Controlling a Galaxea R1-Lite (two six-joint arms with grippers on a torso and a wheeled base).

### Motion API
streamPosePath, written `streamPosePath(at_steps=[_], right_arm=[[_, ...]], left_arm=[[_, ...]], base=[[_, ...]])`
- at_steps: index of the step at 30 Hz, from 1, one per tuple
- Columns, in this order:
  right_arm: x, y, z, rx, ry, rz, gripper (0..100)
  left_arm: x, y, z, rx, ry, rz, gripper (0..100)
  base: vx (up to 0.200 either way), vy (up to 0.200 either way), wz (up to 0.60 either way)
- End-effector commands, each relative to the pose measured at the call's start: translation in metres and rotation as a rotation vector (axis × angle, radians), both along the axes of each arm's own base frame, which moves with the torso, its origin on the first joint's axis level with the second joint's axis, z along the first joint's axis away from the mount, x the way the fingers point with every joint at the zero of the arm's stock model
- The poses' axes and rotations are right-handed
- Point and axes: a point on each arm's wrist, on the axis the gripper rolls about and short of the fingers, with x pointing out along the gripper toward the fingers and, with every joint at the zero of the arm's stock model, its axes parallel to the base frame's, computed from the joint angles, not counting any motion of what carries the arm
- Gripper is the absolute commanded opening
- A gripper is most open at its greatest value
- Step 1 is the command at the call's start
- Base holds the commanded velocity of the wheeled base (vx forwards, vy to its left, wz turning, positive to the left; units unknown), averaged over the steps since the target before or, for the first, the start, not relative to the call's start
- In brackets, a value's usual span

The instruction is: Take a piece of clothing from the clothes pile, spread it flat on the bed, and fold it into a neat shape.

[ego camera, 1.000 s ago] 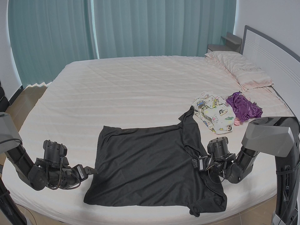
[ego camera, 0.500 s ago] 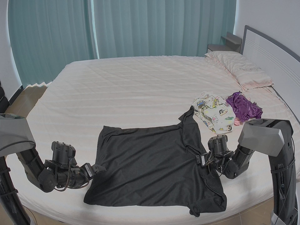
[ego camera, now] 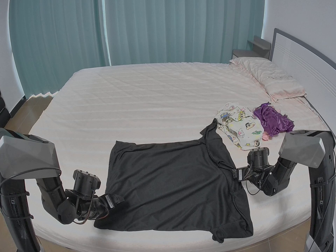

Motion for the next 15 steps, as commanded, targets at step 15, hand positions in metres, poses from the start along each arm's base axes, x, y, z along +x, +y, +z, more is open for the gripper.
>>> streamPosePath(at_steps=[15], right_arm=[[-0.001,-0.084,0.006,0.078,-0.031,-0.152,100]], left_arm=[[-0.004,-0.005,-0.013,0.037,0.038,-0.012,100]], base=[[0.0,0.0,0.0]])
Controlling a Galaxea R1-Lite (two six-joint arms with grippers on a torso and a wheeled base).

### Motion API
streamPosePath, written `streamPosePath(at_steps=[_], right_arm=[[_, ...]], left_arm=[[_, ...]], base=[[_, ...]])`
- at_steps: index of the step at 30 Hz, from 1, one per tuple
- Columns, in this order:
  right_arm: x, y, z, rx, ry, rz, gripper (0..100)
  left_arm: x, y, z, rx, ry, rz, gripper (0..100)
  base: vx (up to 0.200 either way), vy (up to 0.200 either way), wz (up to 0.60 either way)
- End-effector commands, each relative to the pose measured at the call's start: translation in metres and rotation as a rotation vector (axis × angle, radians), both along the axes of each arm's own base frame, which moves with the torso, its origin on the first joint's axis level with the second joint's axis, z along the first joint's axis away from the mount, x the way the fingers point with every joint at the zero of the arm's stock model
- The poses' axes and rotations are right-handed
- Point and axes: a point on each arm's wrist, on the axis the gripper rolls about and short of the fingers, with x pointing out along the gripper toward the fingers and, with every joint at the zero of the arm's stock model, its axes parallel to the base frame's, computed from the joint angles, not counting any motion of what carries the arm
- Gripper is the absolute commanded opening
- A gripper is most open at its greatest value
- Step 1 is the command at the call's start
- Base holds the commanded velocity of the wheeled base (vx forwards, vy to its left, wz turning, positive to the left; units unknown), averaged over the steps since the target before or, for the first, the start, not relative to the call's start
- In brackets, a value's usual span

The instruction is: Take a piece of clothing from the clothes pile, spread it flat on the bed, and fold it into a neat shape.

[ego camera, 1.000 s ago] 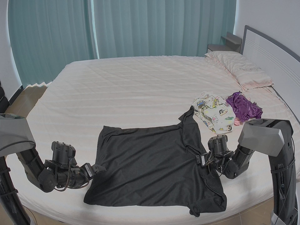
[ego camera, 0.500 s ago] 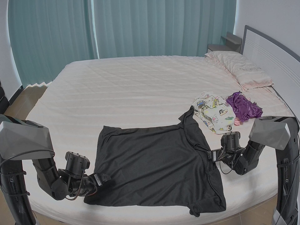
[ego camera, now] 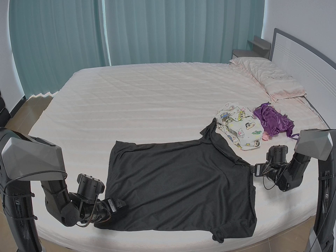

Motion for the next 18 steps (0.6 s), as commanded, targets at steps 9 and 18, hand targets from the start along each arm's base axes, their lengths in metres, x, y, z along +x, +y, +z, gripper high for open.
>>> streamPosePath(at_steps=[9,18], right_arm=[[-0.002,-0.036,0.006,0.072,-0.029,-0.085,100],[-0.004,-0.002,0.02,0.135,-0.077,0.028,100]], left_arm=[[-0.001,0.0,-0.001,0.003,0.006,-0.001,100],[-0.001,0.0,-0.001,0.002,0.006,0.0,100]], base=[[0.0,0.0,0.0],[0.0,0.0,0.0]])
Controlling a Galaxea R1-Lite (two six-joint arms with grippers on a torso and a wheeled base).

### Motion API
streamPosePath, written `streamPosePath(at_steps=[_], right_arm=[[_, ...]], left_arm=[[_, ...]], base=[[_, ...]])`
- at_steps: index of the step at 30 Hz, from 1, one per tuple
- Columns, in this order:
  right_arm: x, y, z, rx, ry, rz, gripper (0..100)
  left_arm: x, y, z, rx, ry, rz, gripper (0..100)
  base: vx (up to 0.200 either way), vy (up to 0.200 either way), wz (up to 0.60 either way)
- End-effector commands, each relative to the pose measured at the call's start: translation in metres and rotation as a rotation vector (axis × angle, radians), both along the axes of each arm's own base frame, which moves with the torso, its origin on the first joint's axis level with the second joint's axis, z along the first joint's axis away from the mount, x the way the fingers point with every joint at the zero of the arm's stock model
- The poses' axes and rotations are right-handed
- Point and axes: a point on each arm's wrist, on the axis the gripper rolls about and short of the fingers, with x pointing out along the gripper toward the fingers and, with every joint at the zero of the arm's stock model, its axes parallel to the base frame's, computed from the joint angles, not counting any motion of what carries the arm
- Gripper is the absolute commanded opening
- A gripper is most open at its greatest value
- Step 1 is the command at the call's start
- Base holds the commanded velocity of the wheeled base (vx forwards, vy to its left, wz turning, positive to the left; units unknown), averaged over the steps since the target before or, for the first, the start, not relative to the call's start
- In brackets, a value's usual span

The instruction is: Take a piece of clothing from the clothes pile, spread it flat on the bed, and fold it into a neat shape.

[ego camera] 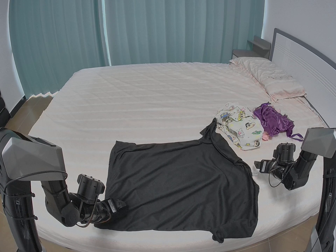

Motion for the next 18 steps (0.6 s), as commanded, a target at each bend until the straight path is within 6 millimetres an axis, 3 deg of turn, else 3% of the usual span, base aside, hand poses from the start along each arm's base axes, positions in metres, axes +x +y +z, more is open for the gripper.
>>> streamPosePath(at_steps=[1,3,4,7,18], right_arm=[[0.004,0.03,0.008,0.006,-0.031,0.081,100],[0.006,0.046,0.009,0.005,-0.037,0.123,100],[0.009,0.065,0.01,0.004,-0.049,0.165,100],[0.02,0.086,0.007,-0.003,-0.049,0.202,100],[0.063,0.117,-0.024,-0.061,-0.007,0.181,100]], left_arm=[[0.0,0.0,0.0,0.0,0.0,0.0,100],[0.0,0.0,0.0,0.0,0.0,0.0,100],[0.0,0.0,0.0,0.0,0.001,0.001,100],[0.0,0.0,0.0,0.0,0.002,0.001,100],[-0.002,0.001,0.0,-0.001,0.007,0.002,100]], base=[[0.0,0.0,0.0],[0.0,0.0,0.0],[0.0,0.0,0.0],[0.0,0.0,0.0],[0.0,0.0,0.0]])
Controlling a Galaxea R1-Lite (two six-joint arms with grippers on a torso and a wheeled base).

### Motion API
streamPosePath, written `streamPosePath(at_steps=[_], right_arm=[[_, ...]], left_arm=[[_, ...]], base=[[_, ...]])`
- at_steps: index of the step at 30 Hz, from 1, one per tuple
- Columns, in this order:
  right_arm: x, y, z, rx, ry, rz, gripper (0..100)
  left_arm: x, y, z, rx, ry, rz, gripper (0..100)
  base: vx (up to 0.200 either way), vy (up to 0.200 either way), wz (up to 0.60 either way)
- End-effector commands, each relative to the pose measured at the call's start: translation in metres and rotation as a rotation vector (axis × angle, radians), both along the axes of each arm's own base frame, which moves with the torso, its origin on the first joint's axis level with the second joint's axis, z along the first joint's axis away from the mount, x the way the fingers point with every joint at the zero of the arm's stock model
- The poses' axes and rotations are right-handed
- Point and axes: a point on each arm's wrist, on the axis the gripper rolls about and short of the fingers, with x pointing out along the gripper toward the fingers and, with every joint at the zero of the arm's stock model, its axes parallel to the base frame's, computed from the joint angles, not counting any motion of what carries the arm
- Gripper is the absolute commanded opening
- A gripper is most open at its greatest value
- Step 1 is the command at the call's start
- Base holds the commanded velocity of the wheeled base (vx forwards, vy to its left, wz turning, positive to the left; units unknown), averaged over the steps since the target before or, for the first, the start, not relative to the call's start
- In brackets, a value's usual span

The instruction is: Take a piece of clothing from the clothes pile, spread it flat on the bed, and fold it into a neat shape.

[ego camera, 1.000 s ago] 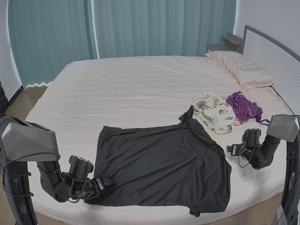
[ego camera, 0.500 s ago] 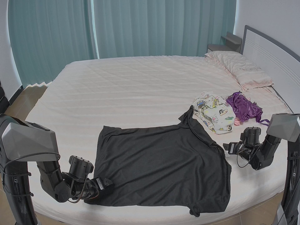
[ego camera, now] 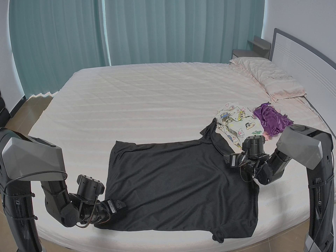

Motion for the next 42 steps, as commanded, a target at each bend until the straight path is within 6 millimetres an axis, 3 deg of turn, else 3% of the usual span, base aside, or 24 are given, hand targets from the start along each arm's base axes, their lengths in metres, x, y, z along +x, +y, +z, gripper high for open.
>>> streamPosePath(at_steps=[1,9,16,26,31,42], right_arm=[[0.02,0.018,-0.03,-0.04,0.027,-0.016,100],[0.048,0.022,-0.03,-0.077,0.016,-0.075,100],[0.057,0.017,-0.033,-0.085,0.023,-0.088,100],[0.076,-0.044,-0.023,-0.055,-0.01,-0.219,100],[0.083,-0.062,-0.013,0.006,-0.043,-0.278,100],[0.082,-0.105,-0.023,0.017,-0.025,-0.372,100]], left_arm=[[0.0,0.0,0.0,-0.001,-0.001,0.0,100],[-0.001,0.0,0.001,-0.005,0.001,-0.001,100],[-0.002,0.0,0.001,-0.01,-0.011,-0.002,100],[-0.002,0.0,0.001,-0.01,-0.016,-0.002,100],[-0.002,0.0,0.001,-0.01,-0.016,-0.002,100],[-0.002,0.0,0.001,-0.01,-0.016,-0.002,100]], base=[[0.0,0.0,0.0],[0.0,0.0,0.0],[0.0,0.0,0.0],[0.0,0.0,0.0],[0.0,0.0,0.0],[0.0,0.0,0.0]])
